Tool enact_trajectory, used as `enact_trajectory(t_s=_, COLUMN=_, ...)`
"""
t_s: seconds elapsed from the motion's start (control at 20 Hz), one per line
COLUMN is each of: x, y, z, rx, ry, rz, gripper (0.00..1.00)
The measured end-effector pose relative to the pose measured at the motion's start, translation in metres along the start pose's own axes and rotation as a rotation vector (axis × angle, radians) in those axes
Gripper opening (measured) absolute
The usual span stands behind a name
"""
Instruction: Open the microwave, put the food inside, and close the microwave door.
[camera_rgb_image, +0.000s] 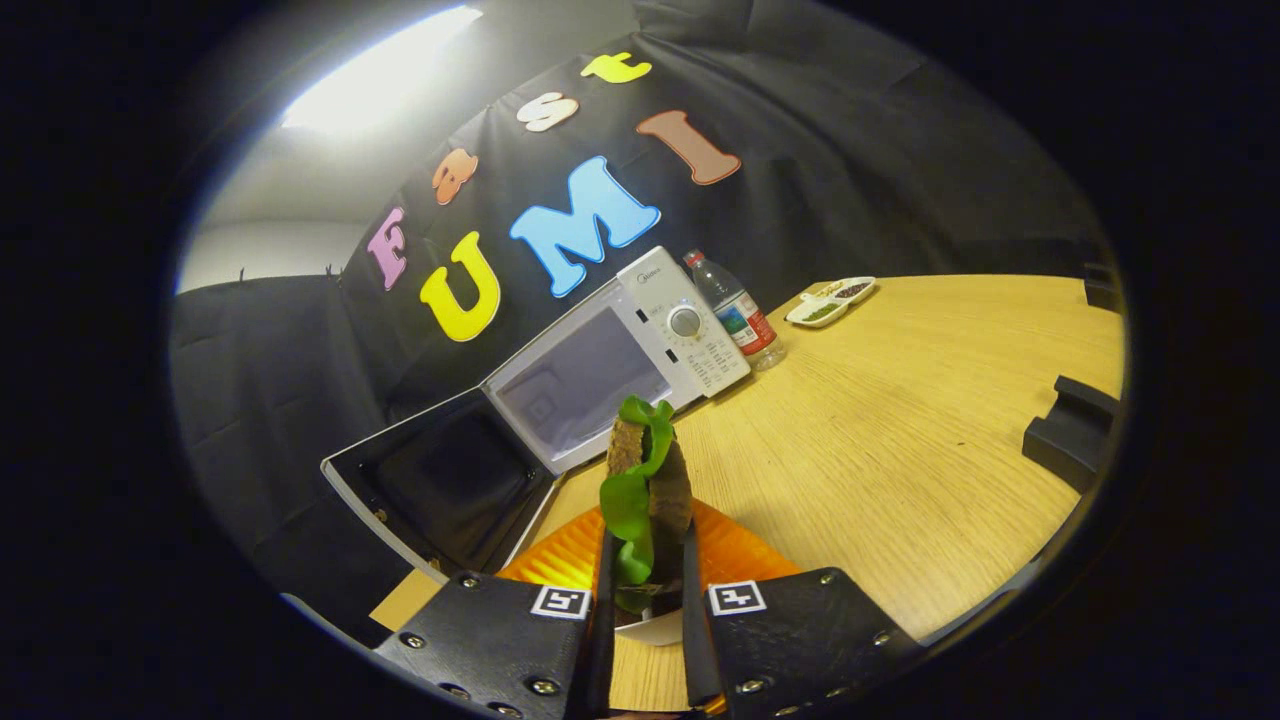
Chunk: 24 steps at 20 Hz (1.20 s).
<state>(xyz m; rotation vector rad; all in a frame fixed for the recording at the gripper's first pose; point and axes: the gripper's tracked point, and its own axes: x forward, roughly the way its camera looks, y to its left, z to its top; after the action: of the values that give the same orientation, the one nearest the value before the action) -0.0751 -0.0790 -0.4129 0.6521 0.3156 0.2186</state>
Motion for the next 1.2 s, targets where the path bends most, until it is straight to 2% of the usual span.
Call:
enact_trajectory(t_s=0.35, x=0.013, y=0.014, z=0.027, rx=-0.097, ry=-0.018, rz=-0.024, gripper=0.28)
enact_trajectory(t_s=0.65, x=0.047, y=0.047, z=0.052, rx=-0.255, ry=-0.013, rz=-0.024, gripper=0.29)
enact_trajectory(t_s=0.95, x=0.110, y=0.075, z=0.065, rx=-0.373, ry=0.007, rz=-0.056, gripper=0.28)
enact_trajectory(t_s=1.2, x=0.176, y=0.092, z=0.066, rx=-0.382, ry=0.042, rz=-0.077, gripper=0.29)
